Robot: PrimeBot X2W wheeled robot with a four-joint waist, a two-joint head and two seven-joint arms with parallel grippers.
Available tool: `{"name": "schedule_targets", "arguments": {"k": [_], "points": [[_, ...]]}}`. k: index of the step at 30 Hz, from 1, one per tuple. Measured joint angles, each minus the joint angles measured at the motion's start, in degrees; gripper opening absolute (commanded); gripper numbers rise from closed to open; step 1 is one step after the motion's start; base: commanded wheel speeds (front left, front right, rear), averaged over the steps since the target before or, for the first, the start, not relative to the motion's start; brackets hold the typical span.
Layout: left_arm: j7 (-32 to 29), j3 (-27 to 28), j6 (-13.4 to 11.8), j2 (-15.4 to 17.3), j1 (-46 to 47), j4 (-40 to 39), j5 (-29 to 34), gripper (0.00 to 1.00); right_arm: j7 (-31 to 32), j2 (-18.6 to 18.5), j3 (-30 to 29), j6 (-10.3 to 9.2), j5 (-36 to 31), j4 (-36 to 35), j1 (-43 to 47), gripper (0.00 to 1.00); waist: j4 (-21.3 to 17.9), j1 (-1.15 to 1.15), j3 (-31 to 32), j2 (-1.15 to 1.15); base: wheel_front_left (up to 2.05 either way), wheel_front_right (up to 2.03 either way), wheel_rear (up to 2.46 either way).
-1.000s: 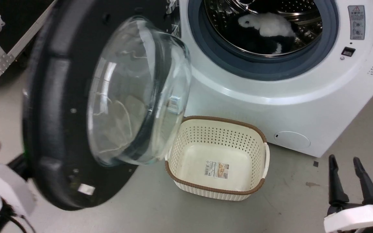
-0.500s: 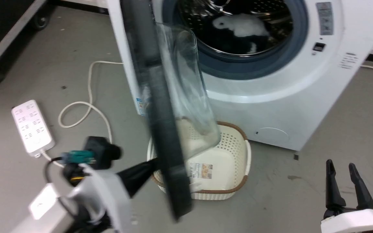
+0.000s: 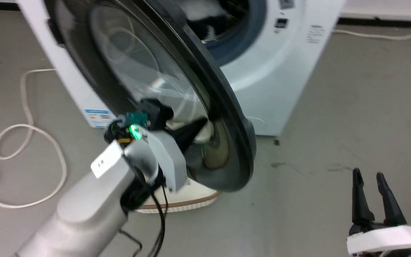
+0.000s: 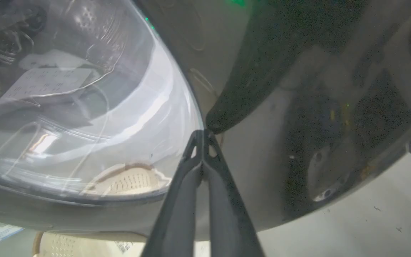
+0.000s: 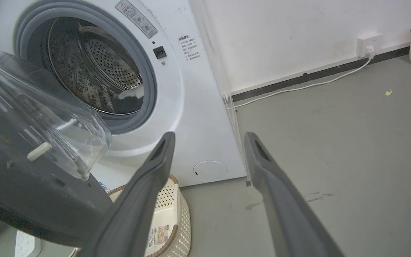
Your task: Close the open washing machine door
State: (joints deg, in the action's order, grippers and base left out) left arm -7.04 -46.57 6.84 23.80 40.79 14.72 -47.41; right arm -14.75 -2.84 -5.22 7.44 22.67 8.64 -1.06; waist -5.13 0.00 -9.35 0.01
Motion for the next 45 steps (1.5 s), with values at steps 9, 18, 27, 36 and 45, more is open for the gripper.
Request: {"name": "schedule_targets", "arguments": {"k": [9,18,27,36,45], "points": [[4.45,2.19,-2.69,-2.82,11.82,13.26,5.14,0.00,0.00,0.01,3.88,0.00,2.67,-1.87,-3.12,1.00,-8.63,0.00,-4.74,0.00,0.00,0.00,0.00],[7.03,4.09,-4.58,-4.35,20.52,20.35,6.98,0.00,-0.01,0.00,4.15,0.00,4.42,-2.82,-3.39,1.00,-14.20,0.01,-9.07,0.00,0.00,0.00,0.00],[14.66,6.54,-4.38,-8.67,19.79,23.06,4.20,0.00,-0.01,0.01,1.69,0.00,2.66,-1.83,-2.87,1.00,-10.67,0.00,-5.67,0.00,0.00,0.00,0.00],[21.41,10.24,-4.34,-5.93,14.32,20.28,5.24,0.00,-0.01,-0.01,-0.20,0.00,-0.75,0.11,-0.79,1.00,-3.80,-0.01,2.06,0.00,0.00,0.00,0.00],[21.75,19.41,-8.79,0.96,-0.12,7.65,10.91,0.00,-0.01,0.00,-0.44,0.00,-1.29,1.15,0.94,1.00,1.76,-0.02,8.44,0.00,0.00,0.00,0.00]]}}
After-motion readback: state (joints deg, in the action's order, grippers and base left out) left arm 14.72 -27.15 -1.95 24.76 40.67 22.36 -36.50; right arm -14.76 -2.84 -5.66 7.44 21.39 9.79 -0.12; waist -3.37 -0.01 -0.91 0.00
